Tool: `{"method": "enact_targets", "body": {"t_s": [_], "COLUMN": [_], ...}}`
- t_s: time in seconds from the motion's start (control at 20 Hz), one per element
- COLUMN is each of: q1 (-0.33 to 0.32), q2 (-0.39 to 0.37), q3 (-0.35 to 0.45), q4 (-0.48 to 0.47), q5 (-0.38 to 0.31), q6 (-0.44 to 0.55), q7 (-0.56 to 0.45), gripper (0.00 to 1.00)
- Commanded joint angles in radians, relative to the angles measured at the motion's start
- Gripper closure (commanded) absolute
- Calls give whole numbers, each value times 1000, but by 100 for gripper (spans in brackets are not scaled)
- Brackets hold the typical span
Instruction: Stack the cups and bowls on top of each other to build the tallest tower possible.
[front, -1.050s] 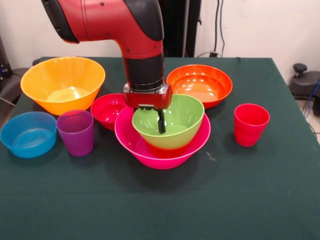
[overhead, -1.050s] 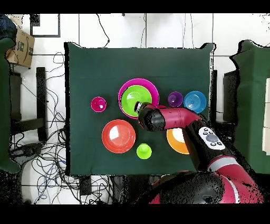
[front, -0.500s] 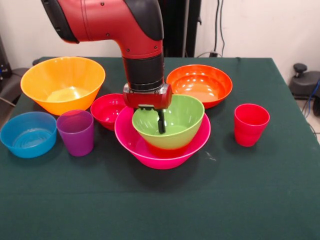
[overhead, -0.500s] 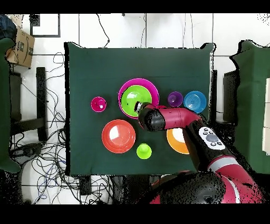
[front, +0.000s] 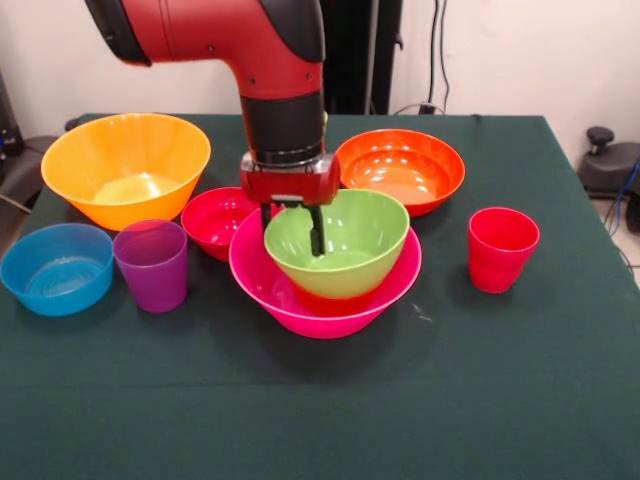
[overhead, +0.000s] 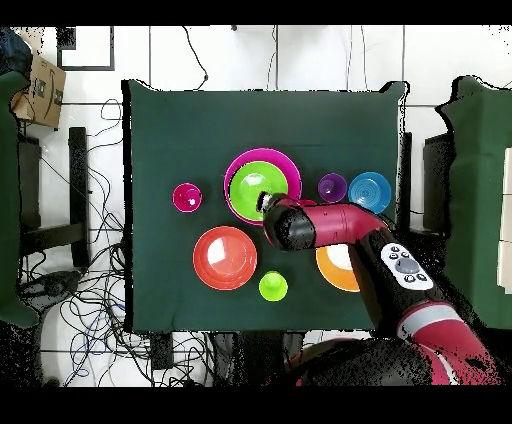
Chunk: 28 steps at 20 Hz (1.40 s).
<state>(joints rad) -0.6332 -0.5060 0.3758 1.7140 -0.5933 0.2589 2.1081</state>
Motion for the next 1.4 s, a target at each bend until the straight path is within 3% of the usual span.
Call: {"method": "enact_targets", "body": {"t_s": [0.05,0.9,1.4], "q1": [6,1,-67], "q2": [-105,-145,-214], "q3": [27,57,107], "q4": [83,102,128], "q5": [-17,13,44], "q6": [100,141,226], "q7": [-67,-67,-137], "gripper": [0,0,0]}}
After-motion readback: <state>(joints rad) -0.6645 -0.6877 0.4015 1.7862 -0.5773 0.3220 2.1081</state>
